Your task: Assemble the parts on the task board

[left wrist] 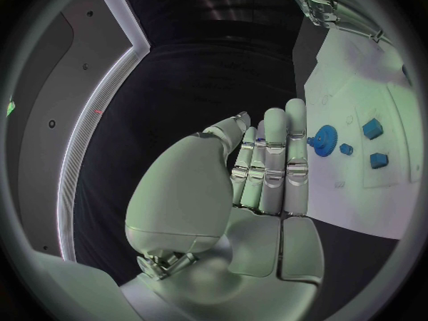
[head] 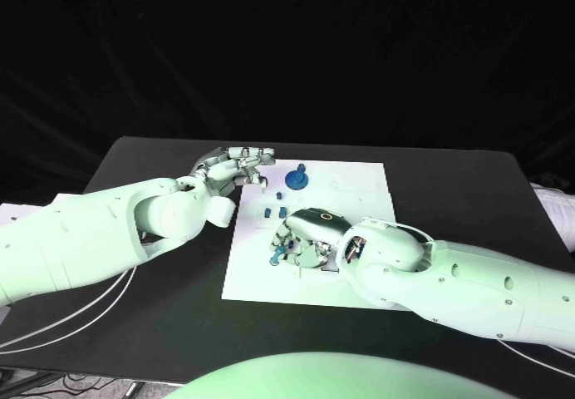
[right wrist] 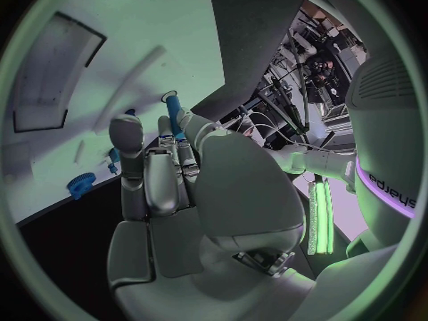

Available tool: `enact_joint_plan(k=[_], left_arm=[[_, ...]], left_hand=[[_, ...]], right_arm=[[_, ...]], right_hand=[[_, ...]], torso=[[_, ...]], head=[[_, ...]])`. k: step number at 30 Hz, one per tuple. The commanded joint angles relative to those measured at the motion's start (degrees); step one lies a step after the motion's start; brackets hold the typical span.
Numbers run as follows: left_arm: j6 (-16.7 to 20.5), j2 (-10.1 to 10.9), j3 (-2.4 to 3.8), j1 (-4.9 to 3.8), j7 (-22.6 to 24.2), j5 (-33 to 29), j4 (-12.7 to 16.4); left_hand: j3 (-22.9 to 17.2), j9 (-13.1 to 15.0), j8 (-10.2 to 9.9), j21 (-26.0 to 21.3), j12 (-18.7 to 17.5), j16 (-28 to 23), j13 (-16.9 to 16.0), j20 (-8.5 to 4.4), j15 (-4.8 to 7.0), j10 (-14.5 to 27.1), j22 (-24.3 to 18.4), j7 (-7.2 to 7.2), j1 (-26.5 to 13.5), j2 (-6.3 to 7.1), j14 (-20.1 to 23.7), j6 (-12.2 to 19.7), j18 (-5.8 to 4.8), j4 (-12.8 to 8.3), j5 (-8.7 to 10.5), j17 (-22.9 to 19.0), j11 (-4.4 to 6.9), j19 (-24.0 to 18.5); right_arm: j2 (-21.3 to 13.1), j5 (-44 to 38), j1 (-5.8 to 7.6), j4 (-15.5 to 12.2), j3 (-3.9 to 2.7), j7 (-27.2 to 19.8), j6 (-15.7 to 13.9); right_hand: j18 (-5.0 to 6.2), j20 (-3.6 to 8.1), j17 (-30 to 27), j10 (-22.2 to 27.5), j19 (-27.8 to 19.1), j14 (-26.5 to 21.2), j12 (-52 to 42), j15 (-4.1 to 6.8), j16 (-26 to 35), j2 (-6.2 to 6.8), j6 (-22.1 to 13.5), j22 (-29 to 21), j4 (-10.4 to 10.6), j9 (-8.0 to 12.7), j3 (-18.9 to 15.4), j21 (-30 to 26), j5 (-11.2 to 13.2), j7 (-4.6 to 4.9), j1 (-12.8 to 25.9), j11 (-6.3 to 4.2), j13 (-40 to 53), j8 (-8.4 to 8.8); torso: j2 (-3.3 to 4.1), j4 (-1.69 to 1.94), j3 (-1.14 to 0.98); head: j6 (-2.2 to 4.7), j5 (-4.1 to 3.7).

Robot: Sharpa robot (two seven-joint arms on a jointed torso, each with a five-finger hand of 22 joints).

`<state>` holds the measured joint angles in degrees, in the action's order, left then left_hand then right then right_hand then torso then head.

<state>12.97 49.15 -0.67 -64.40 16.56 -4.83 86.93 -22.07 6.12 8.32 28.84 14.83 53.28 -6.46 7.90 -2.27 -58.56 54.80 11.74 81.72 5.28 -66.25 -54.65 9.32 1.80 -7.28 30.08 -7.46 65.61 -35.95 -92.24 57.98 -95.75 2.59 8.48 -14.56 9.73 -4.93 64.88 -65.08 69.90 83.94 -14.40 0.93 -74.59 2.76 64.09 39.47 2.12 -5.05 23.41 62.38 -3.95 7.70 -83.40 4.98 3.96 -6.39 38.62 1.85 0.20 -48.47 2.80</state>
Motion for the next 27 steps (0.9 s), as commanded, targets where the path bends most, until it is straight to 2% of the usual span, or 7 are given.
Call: enact_joint_plan(k=[1,9,13,20,27], left_arm=[[-1.07,-0.12,0.03,0.01,0.43,0.18,0.09],[-1.16,-0.13,0.03,0.01,0.39,0.18,0.11],[-1.19,-0.13,0.03,0.01,0.38,0.18,0.11],[-1.2,-0.15,0.03,0.01,0.38,0.18,0.1],[-1.16,-0.09,0.03,0.01,0.35,0.18,0.12]], left_hand=[[0.2,-0.03,0.34,-0.31,0.18,0.05,-0.07,-0.01,-0.11,0.28,-0.07,0.15,0.05,-0.48,0.48,0.41,1.06,-0.17,-0.03,-0.09,-0.08,-0.3],[0.2,-0.03,0.34,-0.31,0.18,0.05,-0.07,-0.01,-0.11,0.28,-0.07,0.15,0.05,-0.48,0.48,0.41,1.06,-0.17,-0.03,-0.09,-0.08,-0.3],[0.2,-0.03,0.34,-0.31,0.18,0.05,-0.07,-0.01,-0.11,0.28,-0.07,0.15,0.05,-0.48,0.48,0.41,1.06,-0.17,-0.03,-0.09,-0.08,-0.3],[0.2,-0.03,0.34,-0.31,0.18,0.05,-0.07,-0.01,-0.11,0.28,-0.07,0.15,0.05,-0.48,0.48,0.41,1.06,-0.17,-0.03,-0.09,-0.08,-0.3],[0.2,-0.03,0.34,-0.31,0.18,0.05,-0.07,-0.01,-0.11,0.28,-0.07,0.15,0.05,-0.48,0.48,0.41,1.06,-0.17,-0.03,-0.09,-0.08,-0.3]], right_arm=[[0.35,-2.33,-0.16,0.09,0.03,0.77,1.26],[0.89,-4.27,-0.32,0.9,0.07,3.02,1.01],[1.34,-4.78,-0.41,1.32,0.11,3.75,2.2],[2.09,-6.15,-0.79,1.51,0.18,4.62,4.54],[2.27,-7.38,-0.87,1.43,0.23,5.16,4.94]], right_hand=[[-0.92,0.23,0.09,-1.58,0.08,1.38,-0.31,0.18,-0.02,-0.16,-0.08,0.07,0.07,-0.09,0.32,-0.09,-0.28,-0.01,0.05,-1.38,0.1,-0.05],[-0.94,0.23,0.22,-1.65,0.12,1.41,-0.31,0.17,-0.09,-0.24,-0.02,0.17,0.0,-0.11,0.41,-0.03,-0.32,-0.02,0.03,-1.39,0.12,-0.09],[-0.94,0.23,0.22,-1.65,0.12,1.41,-0.31,0.17,-0.09,-0.24,-0.02,0.17,0.0,-0.11,0.41,-0.03,-0.32,-0.02,0.03,-1.39,0.12,-0.09],[-0.94,0.23,0.19,-1.68,0.12,1.41,-0.31,0.17,-0.08,-0.26,0.0,0.19,-0.02,-0.12,0.44,-0.02,-0.33,-0.01,0.07,-1.38,0.13,-0.1],[-0.87,0.21,-0.22,-1.6,-0.1,1.3,-0.21,0.13,0.19,-0.05,-0.07,-0.26,-0.09,-0.11,0.38,-0.26,-0.22,0.03,0.29,-1.33,0.12,-0.06]], torso=[[0.0,-0.03,-0.04],[0.0,0.05,0.0],[-0.03,0.01,0.0],[-0.03,-0.02,-0.03],[-0.03,0.01,-0.01]], head=[[-0.06,0.04],[-0.14,0.09],[-0.34,0.12],[-0.3,0.14],[-0.35,0.16]])
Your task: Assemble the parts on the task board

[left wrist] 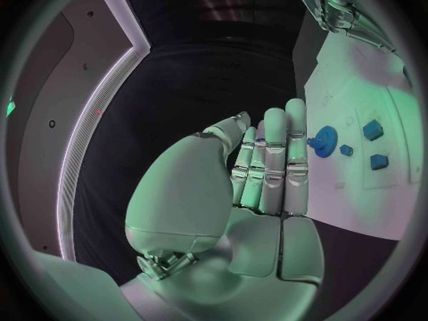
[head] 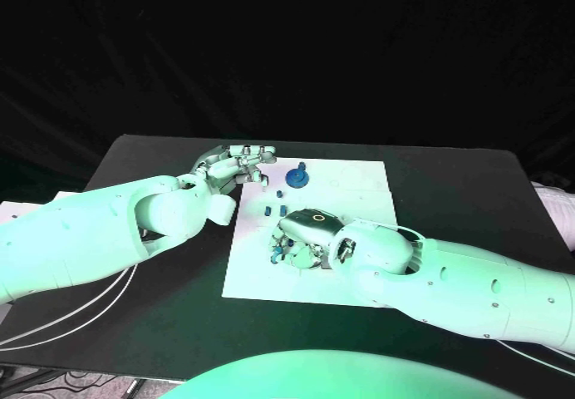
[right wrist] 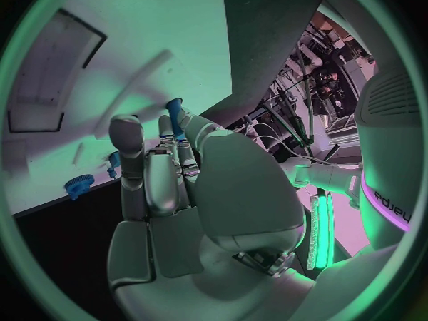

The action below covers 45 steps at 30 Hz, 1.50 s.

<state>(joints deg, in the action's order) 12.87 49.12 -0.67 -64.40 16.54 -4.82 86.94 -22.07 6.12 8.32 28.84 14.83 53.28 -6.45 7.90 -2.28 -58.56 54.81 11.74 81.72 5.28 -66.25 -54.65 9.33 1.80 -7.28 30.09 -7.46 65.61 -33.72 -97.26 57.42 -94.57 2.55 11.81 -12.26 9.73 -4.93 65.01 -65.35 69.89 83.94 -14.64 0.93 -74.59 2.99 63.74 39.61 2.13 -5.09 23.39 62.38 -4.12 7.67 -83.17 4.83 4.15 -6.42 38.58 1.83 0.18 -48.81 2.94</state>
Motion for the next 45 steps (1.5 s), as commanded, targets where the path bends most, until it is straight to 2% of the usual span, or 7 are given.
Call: enact_joint_plan(k=[1,12,17,27,38,41,45], left_arm=[[-1.06,-0.05,0.03,0.01,0.36,0.17,0.1],[-1.13,0.01,0.03,0.01,0.31,0.17,0.12],[-1.25,0.02,0.03,0.01,0.27,0.17,0.12],[-1.29,0.16,0.03,0.01,0.17,0.17,0.03],[-1.44,0.62,0.02,0.03,0.18,0.17,0.17],[-1.38,0.82,0.02,0.03,0.17,0.17,0.2],[-1.39,0.97,0.02,0.03,0.12,0.17,0.25]], left_hand=[[0.2,-0.03,0.34,-0.32,0.18,0.04,-0.08,-0.01,-0.11,0.28,-0.07,0.16,0.05,-0.48,0.48,0.41,1.06,-0.17,-0.03,-0.1,-0.07,-0.31],[0.2,-0.03,0.34,-0.32,0.18,0.04,-0.08,-0.01,-0.11,0.28,-0.07,0.16,0.05,-0.48,0.48,0.41,1.06,-0.17,-0.03,-0.1,-0.07,-0.31],[0.2,-0.03,0.34,-0.32,0.18,0.04,-0.08,-0.01,-0.11,0.28,-0.07,0.16,0.05,-0.48,0.48,0.41,1.06,-0.17,-0.03,-0.1,-0.07,-0.31],[0.2,-0.03,0.34,-0.32,0.18,0.04,-0.08,-0.01,-0.11,0.28,-0.07,0.16,0.05,-0.48,0.48,0.41,1.06,-0.17,-0.03,-0.1,-0.07,-0.31],[0.2,-0.03,0.34,-0.32,0.18,0.04,-0.08,-0.01,-0.11,0.28,-0.07,0.16,0.05,-0.48,0.48,0.41,1.06,-0.17,-0.03,-0.1,-0.07,-0.31],[0.2,-0.03,0.34,-0.32,0.18,0.04,-0.08,-0.01,-0.11,0.28,-0.07,0.16,0.05,-0.48,0.48,0.41,1.06,-0.17,-0.03,-0.1,-0.07,-0.31],[0.2,-0.03,0.34,-0.32,0.18,0.04,-0.08,-0.01,-0.11,0.28,-0.07,0.16,0.05,-0.48,0.48,0.41,1.06,-0.17,-0.03,-0.1,-0.07,-0.31]], right_arm=[[0.06,-2.48,-0.31,0.24,0.28,1.8,2.48],[0.22,-2.6,-0.33,-0.28,0.38,0.78,-2.32],[-0.32,-1.9,-0.48,-0.92,0.4,0.08,-9.25],[-6.4,6.01,-0.62,-5.88,0.12,-3.7,-21.28],[-20.55,19.46,2.89,-13.88,-0.64,6.09,-11.2],[-23.55,21.63,3.47,-15.15,-0.68,8.0,-9.56],[-26.01,21.94,3.79,-15.8,-0.63,10.51,-7.61]], right_hand=[[-0.85,0.19,-0.52,-1.19,-0.22,1.24,0.14,0.08,0.3,-0.14,0.1,-0.62,-0.13,-0.03,0.36,-0.38,-0.02,0.13,0.2,-1.12,-0.09,0.07],[0.31,-1.94,-6.02,11.02,-4.77,-1.31,5.92,-2.41,4.05,5.46,-10.48,-8.26,2.03,1.32,-7.06,-5.58,-3.27,1.76,6.54,1.78,-0.47,2.8],[0.31,-2.36,-6.45,12.91,-4.67,-1.42,4.89,-2.81,4.13,4.7,-10.88,-8.65,2.35,1.11,-11.65,-5.99,-5.07,2.36,6.13,2.17,-0.3,2.59],[0.13,-2.21,-5.29,8.38,-3.09,-0.49,0.96,-2.58,3.03,2.2,-7.33,-6.64,1.18,0.67,-11.33,-4.48,-8.97,2.86,2.91,1.9,0.06,1.38],[-2.2,0.21,3.07,-8.83,4.73,2.57,-11.95,0.69,-2.72,3.06,-5.43,7.43,5.91,0.7,-14.97,4.8,-7.42,0.07,8.91,-2.08,7.08,0.83],[-3.33,1.28,6.65,-6.51,7.19,3.26,-26.98,1.76,-5.37,2.86,-4.39,13.37,7.97,0.19,-18.89,8.8,-8.93,-1.15,9.94,-2.75,21.8,-1.19],[-3.54,1.07,8.29,-2.62,7.42,3.38,-36.13,1.5,-6.52,0.88,-5.06,15.57,9.83,-0.07,-21.39,10.26,-9.55,-0.84,9.31,-2.8,33.08,-2.68]], torso=[[0.0,0.04,0.0],[0.02,0.01,-0.01],[-0.01,0.03,-0.02],[-0.1,-0.27,-0.01],[-0.25,-0.8,0.01],[-0.23,-1.12,-0.05],[-0.19,-1.54,-0.1]], head=[[0.0,0.02],[0.01,0.06],[-0.03,-0.04],[0.74,-0.47],[1.87,-2.16],[2.16,-2.22],[2.47,-2.68]])
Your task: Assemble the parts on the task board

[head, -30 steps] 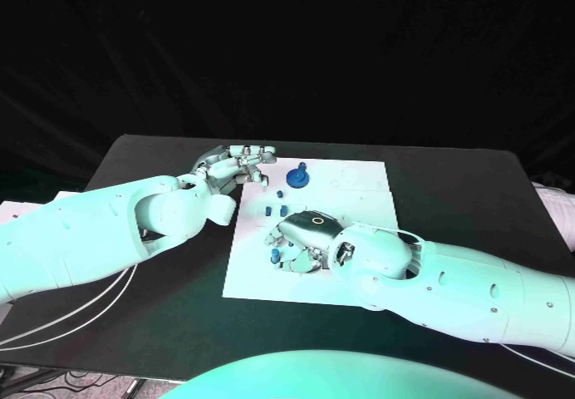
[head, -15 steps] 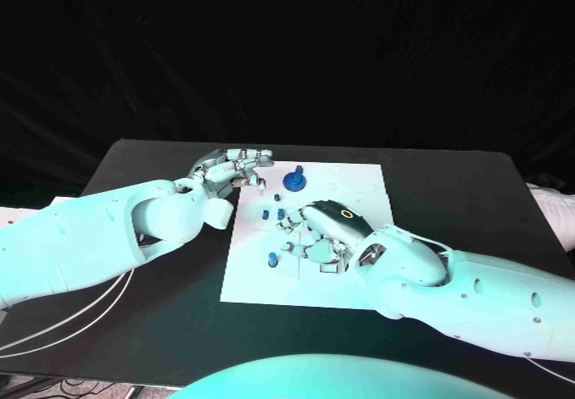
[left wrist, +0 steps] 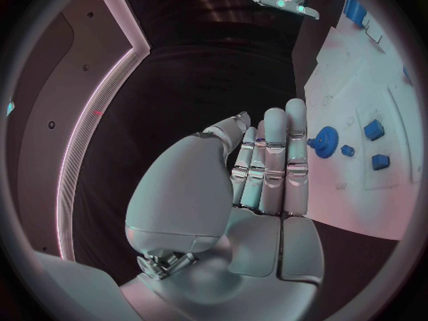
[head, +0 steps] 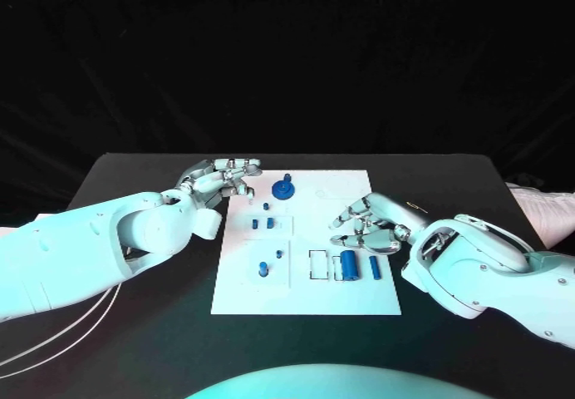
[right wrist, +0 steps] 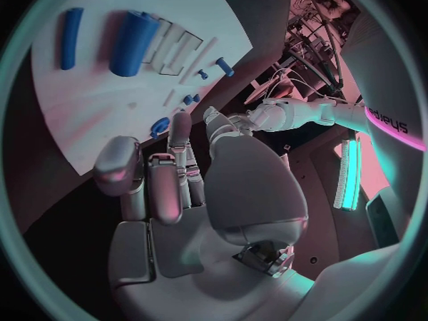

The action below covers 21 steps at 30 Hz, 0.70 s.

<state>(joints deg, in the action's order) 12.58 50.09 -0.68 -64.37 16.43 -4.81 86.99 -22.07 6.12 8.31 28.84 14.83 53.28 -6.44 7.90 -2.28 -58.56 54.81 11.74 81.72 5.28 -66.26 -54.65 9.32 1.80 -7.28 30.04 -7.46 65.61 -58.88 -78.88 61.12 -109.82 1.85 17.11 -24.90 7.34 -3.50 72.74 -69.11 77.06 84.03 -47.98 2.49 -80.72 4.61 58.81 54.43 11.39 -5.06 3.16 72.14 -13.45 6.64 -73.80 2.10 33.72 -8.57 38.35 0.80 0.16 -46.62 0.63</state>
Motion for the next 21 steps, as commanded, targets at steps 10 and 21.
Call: enact_joint_plan(k=[10,21], left_arm=[[-1.27,0.21,0.02,0.01,0.05,0.16,0.34],[-1.4,0.18,0.02,0.01,0.08,0.17,0.28]], left_hand=[[0.26,0.01,0.6,-0.37,0.55,0.13,-0.15,0.01,-0.1,0.46,-0.12,0.17,0.08,-0.56,0.59,0.55,1.09,-0.33,-0.08,-0.15,-0.08,-0.32],[0.26,0.01,0.6,-0.37,0.55,0.13,-0.15,0.01,-0.1,0.46,-0.12,0.17,0.08,-0.56,0.59,0.55,1.09,-0.33,-0.08,-0.15,-0.08,-0.32]], right_arm=[[-3.41,-2.07,0.03,-1.34,0.62,13.19,10.45],[-1.54,-4.08,-1.34,-0.2,0.85,16.08,11.27]], right_hand=[[-1.18,-0.3,2.86,-2.28,-0.02,3.5,-14.76,-0.15,-1.79,-0.97,-1.04,1.84,4.85,-0.67,-6.87,1.29,-1.4,0.04,1.68,-0.12,19.69,-3.04],[-1.2,-0.21,3.17,-2.26,-0.14,3.49,-16.11,-0.07,-1.98,-2.49,-1.21,2.13,5.31,-1.31,-10.19,1.54,-3.55,-0.18,4.6,-0.25,22.66,-4.81]], torso=[[0.09,-0.55,-0.01],[0.05,-0.49,0.01]], head=[[0.23,-1.34],[0.12,-1.51]])
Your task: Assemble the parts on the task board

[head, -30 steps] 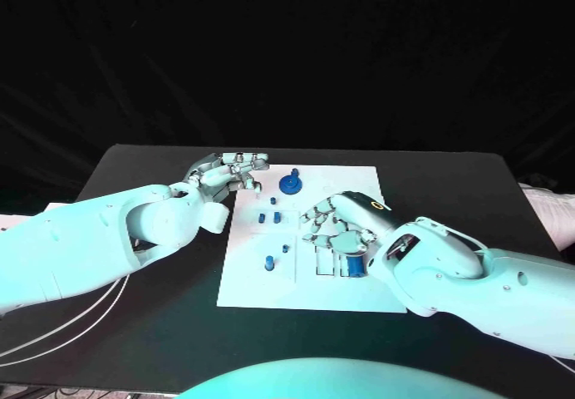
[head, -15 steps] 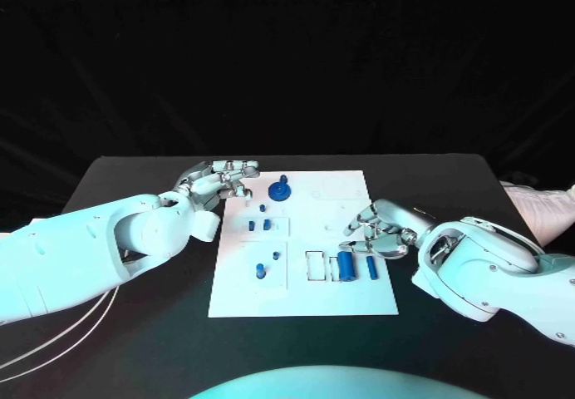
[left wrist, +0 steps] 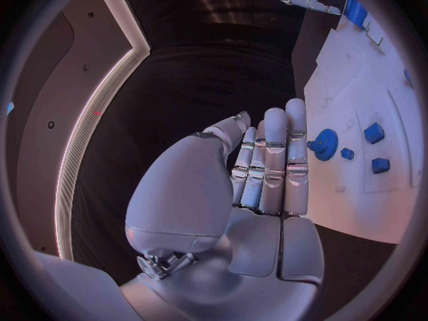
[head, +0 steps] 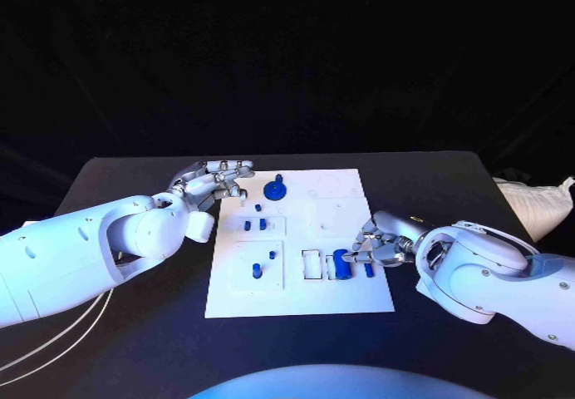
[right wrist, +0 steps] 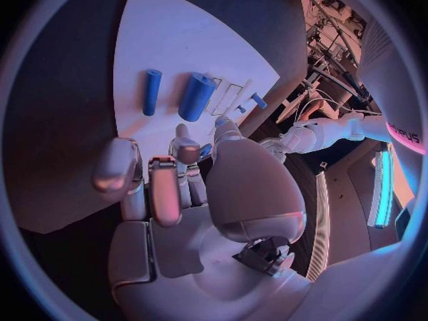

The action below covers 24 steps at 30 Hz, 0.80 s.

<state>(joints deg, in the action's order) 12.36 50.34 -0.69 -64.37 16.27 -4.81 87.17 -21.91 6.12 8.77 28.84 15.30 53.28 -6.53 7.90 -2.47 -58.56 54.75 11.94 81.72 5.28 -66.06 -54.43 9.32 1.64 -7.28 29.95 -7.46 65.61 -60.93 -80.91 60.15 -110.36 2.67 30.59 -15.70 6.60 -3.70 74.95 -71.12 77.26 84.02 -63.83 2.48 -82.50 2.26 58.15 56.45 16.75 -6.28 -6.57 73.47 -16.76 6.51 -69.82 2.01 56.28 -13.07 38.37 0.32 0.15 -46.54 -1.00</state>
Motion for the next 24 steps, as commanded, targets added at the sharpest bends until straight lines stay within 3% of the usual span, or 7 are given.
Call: enact_joint_plan(k=[1,15,24], left_arm=[[-1.18,-0.06,0.03,0.0,0.24,0.17,0.09],[-1.25,0.02,0.03,0.0,0.19,0.17,0.11],[-1.54,0.04,0.03,0.0,0.1,0.17,0.11]], left_hand=[[0.1,0.01,0.14,-0.37,0.08,0.13,-0.06,0.01,0.09,0.46,-0.05,-0.03,0.08,-0.56,0.4,0.33,1.09,-0.17,-0.08,-0.05,-0.08,-0.32],[0.1,0.01,0.14,-0.37,0.08,0.13,-0.06,0.01,0.09,0.46,-0.05,-0.03,0.08,-0.56,0.4,0.33,1.09,-0.17,-0.08,-0.05,-0.08,-0.32],[0.19,0.01,0.23,-0.4,0.21,0.16,-0.07,0.03,0.07,0.6,-0.08,0.0,-0.02,-0.54,0.46,0.44,1.08,-0.17,-0.07,-0.09,-0.12,-0.35]], right_arm=[[0.74,-2.04,-0.5,0.48,0.03,2.67,2.07],[3.25,-4.78,-1.58,2.73,0.06,2.94,3.35],[4.47,-7.21,-2.24,4.36,0.09,3.01,4.85]], right_hand=[[-0.46,-0.01,0.96,-0.25,-0.34,3.5,-0.26,-0.07,-0.21,-0.14,-0.55,0.1,-0.05,-0.1,-0.46,0.22,-0.24,-0.05,0.62,-0.16,0.11,-0.3],[-0.49,-0.01,1.0,-0.02,-0.32,3.49,-0.07,-0.05,-0.22,-0.3,-0.58,0.27,-0.25,-0.2,-0.74,0.31,-0.16,-0.08,0.43,-0.19,0.1,-0.52],[-0.53,0.0,1.16,-0.12,-0.39,3.49,-0.39,-0.03,-0.28,-0.86,-0.98,0.58,-1.17,-0.55,-1.18,0.48,0.23,-0.09,-3.2,-0.22,1.58,-1.27]], torso=[[0.04,-0.02,0.02],[0.07,-0.09,0.01],[0.07,-0.04,0.02]], head=[[0.04,0.11],[-0.1,0.04],[-0.13,-0.11]])
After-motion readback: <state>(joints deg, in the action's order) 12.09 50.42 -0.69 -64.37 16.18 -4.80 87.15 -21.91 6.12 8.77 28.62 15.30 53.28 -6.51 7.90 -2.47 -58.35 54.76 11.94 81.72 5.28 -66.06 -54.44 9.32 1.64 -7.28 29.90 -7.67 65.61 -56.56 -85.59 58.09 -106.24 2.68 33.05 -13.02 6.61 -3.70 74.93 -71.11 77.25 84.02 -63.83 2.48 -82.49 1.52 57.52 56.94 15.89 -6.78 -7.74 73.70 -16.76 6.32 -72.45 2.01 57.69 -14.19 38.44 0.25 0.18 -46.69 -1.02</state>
